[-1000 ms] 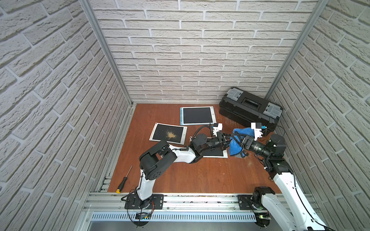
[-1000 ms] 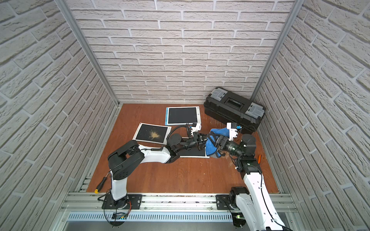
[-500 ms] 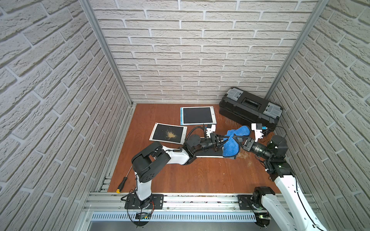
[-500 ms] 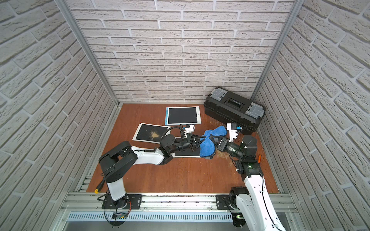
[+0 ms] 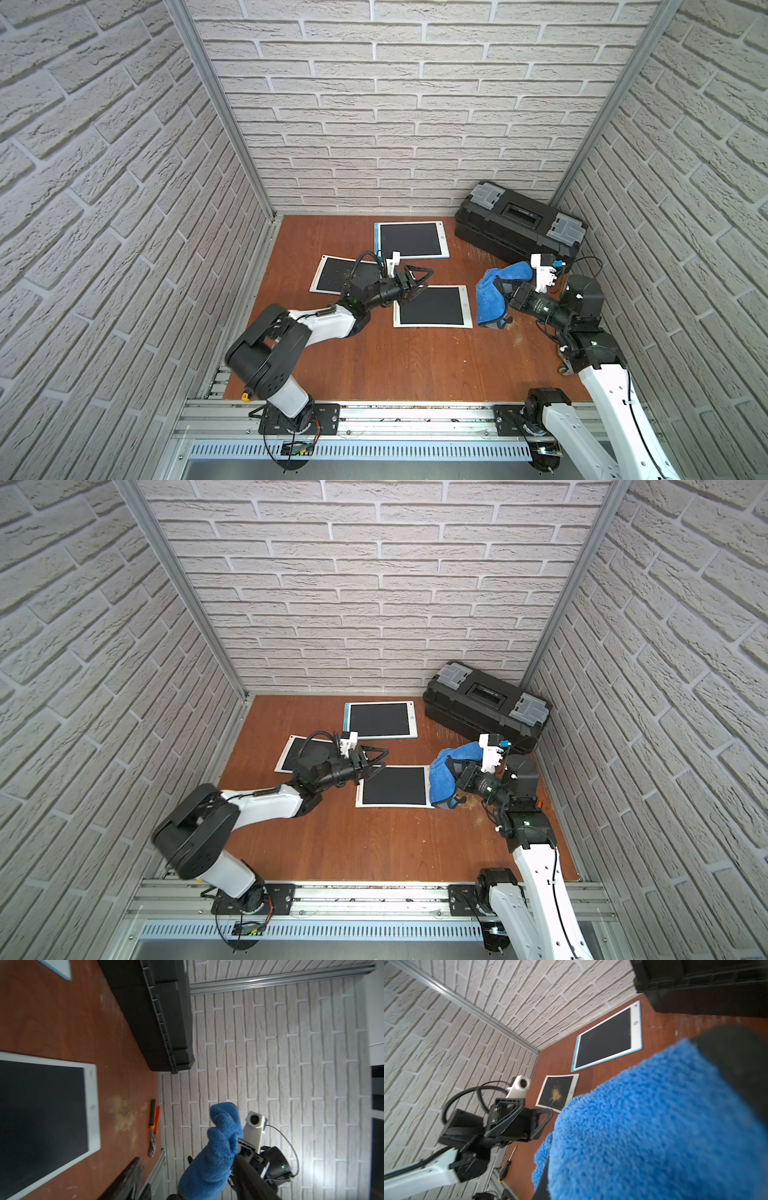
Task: Wipe the drawing tablet
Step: Adjust the cleaning item, then wipe the dirt from the drawing tablet.
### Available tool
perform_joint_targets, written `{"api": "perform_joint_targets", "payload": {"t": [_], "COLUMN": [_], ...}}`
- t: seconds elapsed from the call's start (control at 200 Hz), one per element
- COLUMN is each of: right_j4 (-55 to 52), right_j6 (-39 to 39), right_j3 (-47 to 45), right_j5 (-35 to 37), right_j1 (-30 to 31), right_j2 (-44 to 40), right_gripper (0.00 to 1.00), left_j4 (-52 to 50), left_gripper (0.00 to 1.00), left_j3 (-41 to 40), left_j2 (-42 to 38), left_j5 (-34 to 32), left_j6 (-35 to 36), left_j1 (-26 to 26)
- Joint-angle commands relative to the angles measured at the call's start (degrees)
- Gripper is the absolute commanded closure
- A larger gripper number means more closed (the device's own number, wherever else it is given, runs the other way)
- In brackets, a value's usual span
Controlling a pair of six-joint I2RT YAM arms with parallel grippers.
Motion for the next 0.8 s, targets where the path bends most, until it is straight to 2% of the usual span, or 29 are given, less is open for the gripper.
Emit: {"api": "perform_joint_targets", "payload": {"t": [0.0,0.03,0.055,0.08,0.13,0.215,0.34,0.64,0.795], "right_j4": [-10.7,-12.1,-13.0,-13.4,-12.9,-11.9,-11.8,-10.8,-4.9], "right_j6": [-8.6,-9.2,-9.3,-9.3,-8.9,-8.1,-7.4,-4.7,-2.2], "right_j3": [5.6,6.9,7.8,8.7,9.9,13.0,19.8,32.8,33.8], "right_j5": [14.7,17.7,19.5,20.6,21.0,21.6,24.0,20.5,15.9], "right_j1": [4.5,6.4,7.9,9.4,12.2,16.7,22.0,25.5,27.8], "right_j2": [3.9,5.9,7.7,9.7,13.8,21.8,33.0,53.2,60.4], "right_gripper": [0.97,0.97,0.97,0.97,0.97,0.97,0.97,0.97,0.97], "left_j4": [-53.1,-64.1,-70.4,-75.3,-80.4,-80.0,-77.2,-69.1,-67.5], "left_gripper": [0.31,0.31,0.32,0.32,0.33,0.33,0.33,0.32,0.32], "left_j3": [13.4,18.6,22.1,24.6,27.3,26.7,24.7,21.6,21.6], "left_j2": [-10.4,-10.1,-8.9,-7.5,-4.5,-1.8,1.7,10.4,13.2], "left_j5": [-18.8,-30.4,-36.7,-39.8,-41.6,-41.1,-39.7,-35.3,-34.9], "left_j6": [35.0,40.6,43.5,45.3,47.4,49.8,49.5,50.1,49.9], "left_j1": [-6.3,-10.3,-12.3,-13.1,-13.2,-13.4,-12.6,-9.2,-8.3]}}
